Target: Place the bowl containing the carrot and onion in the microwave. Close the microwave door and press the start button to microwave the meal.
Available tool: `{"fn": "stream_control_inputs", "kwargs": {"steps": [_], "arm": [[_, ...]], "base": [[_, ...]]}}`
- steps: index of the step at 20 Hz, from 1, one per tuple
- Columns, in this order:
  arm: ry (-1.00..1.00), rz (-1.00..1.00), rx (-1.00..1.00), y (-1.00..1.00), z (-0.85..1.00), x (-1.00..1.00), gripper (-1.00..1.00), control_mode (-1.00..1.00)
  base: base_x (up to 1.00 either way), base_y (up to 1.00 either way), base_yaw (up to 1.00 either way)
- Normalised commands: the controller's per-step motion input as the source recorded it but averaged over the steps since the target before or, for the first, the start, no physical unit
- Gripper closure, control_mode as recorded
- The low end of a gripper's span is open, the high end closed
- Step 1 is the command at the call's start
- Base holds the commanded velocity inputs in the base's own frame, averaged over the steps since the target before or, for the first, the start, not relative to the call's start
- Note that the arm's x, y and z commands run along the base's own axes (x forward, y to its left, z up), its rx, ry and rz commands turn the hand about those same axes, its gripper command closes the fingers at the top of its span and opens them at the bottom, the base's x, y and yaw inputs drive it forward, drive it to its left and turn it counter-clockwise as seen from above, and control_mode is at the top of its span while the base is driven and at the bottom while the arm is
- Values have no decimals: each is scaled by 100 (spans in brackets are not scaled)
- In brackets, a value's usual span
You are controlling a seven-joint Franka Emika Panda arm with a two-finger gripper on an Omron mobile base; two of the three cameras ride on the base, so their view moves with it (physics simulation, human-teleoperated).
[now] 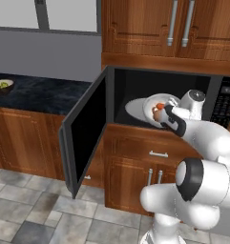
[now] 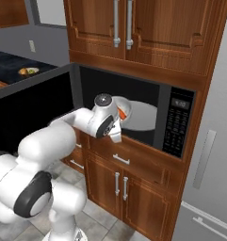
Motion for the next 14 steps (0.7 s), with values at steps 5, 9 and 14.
{"fn": "stream_control_inputs", "kwargs": {"steps": [5, 9, 14], "arm": [[0, -8, 0, -18, 0, 46, 100, -100], [0, -4, 1, -24, -6, 41, 100, -100], [0, 0, 0, -17, -23, 31, 100, -100]], "base": [[0, 0, 0], [0, 0, 0], [0, 0, 0]]}}
